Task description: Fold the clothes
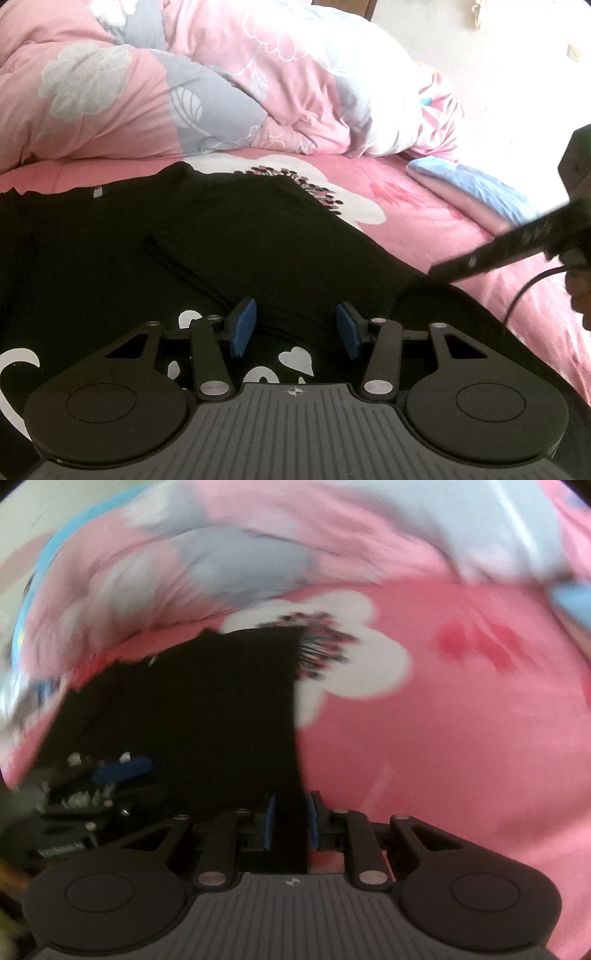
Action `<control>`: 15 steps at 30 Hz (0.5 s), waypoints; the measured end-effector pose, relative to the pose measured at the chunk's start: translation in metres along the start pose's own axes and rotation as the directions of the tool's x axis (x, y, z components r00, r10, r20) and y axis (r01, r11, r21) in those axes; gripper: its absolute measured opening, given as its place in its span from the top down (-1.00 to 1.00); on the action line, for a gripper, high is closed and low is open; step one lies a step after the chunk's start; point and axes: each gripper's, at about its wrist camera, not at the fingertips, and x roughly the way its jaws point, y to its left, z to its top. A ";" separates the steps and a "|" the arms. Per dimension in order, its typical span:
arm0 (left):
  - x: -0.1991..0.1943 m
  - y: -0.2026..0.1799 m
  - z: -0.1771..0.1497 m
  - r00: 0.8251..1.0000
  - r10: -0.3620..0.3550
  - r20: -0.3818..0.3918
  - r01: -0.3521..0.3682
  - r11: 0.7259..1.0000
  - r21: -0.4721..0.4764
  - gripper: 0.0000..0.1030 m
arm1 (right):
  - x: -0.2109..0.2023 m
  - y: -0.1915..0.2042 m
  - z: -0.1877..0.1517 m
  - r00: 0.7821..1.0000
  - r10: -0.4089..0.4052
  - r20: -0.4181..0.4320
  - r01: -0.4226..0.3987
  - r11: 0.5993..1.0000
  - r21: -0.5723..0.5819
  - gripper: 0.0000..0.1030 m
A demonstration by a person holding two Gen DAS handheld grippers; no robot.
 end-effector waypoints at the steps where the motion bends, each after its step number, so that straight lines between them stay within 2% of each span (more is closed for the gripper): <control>1: 0.000 0.000 0.000 1.000 -0.001 0.000 0.001 1.000 -0.001 0.07 | -0.002 0.002 0.002 1.000 0.021 0.012 -0.021 1.000 0.016 0.61; 4: -0.001 0.002 0.000 1.000 -0.008 0.003 0.008 1.000 -0.010 0.06 | 0.001 0.015 0.007 0.997 0.063 0.043 -0.064 0.998 0.011 0.61; 8: -0.001 0.005 0.000 1.000 -0.023 0.005 0.024 0.999 -0.029 0.04 | 0.029 0.038 0.000 1.000 0.031 0.005 -0.031 0.997 -0.070 0.61; 9: -0.001 0.006 0.000 1.000 -0.026 0.005 0.026 0.999 -0.032 0.03 | 0.027 0.035 -0.006 0.999 0.037 0.010 -0.036 0.998 -0.060 0.61; 12: -0.001 0.005 0.000 1.000 -0.029 0.006 0.029 0.999 -0.034 0.02 | 0.011 0.018 -0.026 0.997 0.072 0.012 -0.073 0.996 0.044 0.61; 15: -0.004 0.008 0.003 0.999 -0.037 0.009 0.037 0.998 -0.057 0.01 | -0.013 -0.002 -0.050 0.991 0.129 0.030 -0.133 0.973 0.188 0.61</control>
